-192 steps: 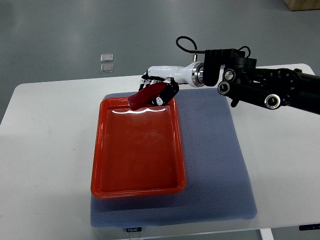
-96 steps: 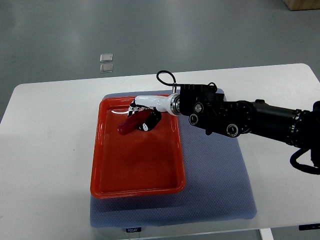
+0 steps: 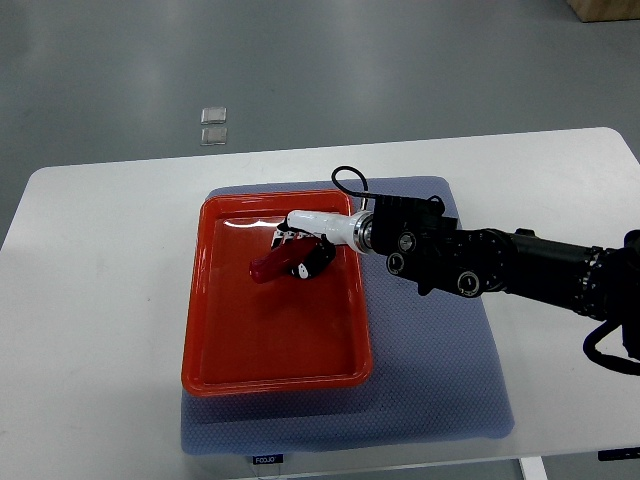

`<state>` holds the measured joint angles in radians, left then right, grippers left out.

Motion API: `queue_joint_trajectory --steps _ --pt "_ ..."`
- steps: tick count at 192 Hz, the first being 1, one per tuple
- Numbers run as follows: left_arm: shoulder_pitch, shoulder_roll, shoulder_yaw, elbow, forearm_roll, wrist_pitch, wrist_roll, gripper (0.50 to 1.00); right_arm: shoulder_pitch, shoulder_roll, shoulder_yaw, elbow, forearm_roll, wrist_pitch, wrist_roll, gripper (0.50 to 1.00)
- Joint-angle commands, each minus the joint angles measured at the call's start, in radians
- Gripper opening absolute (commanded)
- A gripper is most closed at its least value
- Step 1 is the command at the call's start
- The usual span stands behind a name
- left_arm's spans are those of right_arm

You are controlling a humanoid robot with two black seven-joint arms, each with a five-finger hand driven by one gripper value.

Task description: Place red pepper on red tray

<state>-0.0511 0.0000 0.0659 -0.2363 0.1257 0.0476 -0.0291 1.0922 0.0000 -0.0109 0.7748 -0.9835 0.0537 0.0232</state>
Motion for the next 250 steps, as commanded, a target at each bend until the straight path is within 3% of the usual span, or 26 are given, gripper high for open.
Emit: queue_joint_trajectory --steps 1,14,23,60,91,150,199,208,250 --pt "0.0 0.0 0.0 0.0 0.0 0.0 0.001 1.0 -0.003 0.0 0.003 -0.002 0.0 -0.002 0.0 0.654" --pt "-0.001 0.0 0.0 0.002 0.0 0.0 0.001 1.0 -0.005 0.0 0.006 -0.002 0.002 -0.002 0.0 0.707" --pt "0.0 0.0 0.0 0.002 0.0 0.0 0.001 1.0 -0.005 0.0 0.009 -0.002 0.003 -0.002 0.0 0.772" --pt "-0.001 0.0 0.0 0.003 0.0 0.0 0.001 1.0 0.0 0.0 0.016 -0.002 0.008 0.0 0.0 0.844" --pt "0.0 0.0 0.0 0.003 0.0 0.0 0.001 1.0 0.009 0.0 0.051 -0.003 0.011 -0.003 0.003 0.848" --pt "0.0 0.0 0.0 0.003 0.0 0.0 0.001 1.0 -0.023 0.0 0.391 0.029 0.086 -0.035 0.02 0.848" --pt "-0.001 0.0 0.002 0.003 0.0 0.0 0.001 1.0 -0.236 -0.028 0.809 0.069 0.35 -0.032 0.138 0.868" --pt "0.0 0.0 0.002 0.003 0.0 0.0 0.001 1.0 -0.291 -0.017 0.897 0.069 0.445 -0.02 0.158 0.897" --pt "0.0 0.0 0.002 0.003 0.0 0.0 0.001 1.0 -0.419 -0.017 1.039 0.063 0.766 0.118 0.162 0.903"
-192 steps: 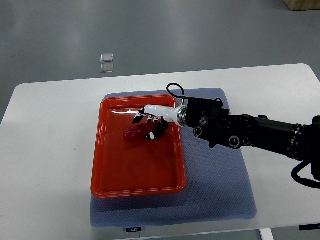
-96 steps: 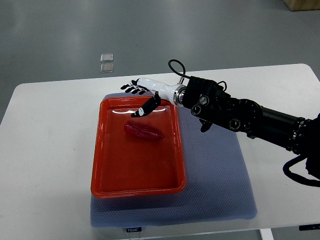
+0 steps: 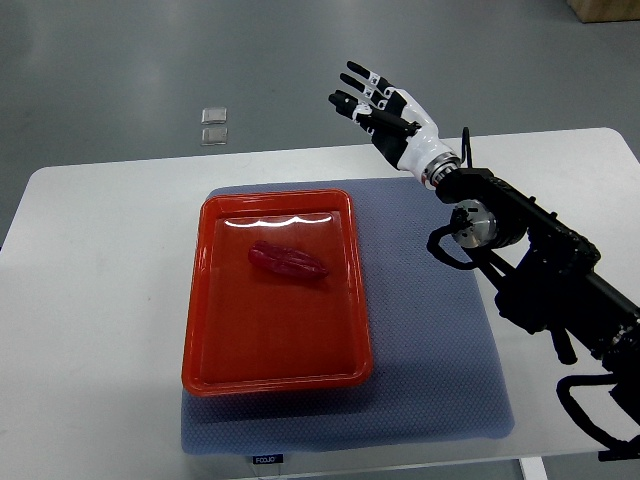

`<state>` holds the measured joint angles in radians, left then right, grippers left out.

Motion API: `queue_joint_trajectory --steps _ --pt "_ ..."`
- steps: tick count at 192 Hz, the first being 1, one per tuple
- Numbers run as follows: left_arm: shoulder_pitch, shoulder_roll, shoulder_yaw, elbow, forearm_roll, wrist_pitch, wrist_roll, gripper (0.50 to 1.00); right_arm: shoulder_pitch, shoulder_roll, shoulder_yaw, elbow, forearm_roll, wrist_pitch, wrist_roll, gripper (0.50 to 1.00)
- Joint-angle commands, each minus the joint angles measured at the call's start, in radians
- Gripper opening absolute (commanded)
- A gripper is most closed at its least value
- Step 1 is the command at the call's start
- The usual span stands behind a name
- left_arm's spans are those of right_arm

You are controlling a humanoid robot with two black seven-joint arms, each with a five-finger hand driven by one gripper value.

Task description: Place red pepper on red tray

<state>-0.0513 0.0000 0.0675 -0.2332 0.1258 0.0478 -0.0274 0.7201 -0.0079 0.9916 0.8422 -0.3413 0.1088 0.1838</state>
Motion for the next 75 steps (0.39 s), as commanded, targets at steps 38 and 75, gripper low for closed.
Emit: queue_joint_trajectory --steps 38,75 --pt "0.001 0.0 0.0 0.0 0.0 0.0 0.0 1.0 -0.108 -0.02 0.078 -0.048 0.202 0.127 0.002 0.905" --pt "0.001 0.0 0.002 -0.003 0.0 0.0 0.0 1.0 -0.134 -0.02 0.088 -0.068 0.202 0.147 0.003 0.907"
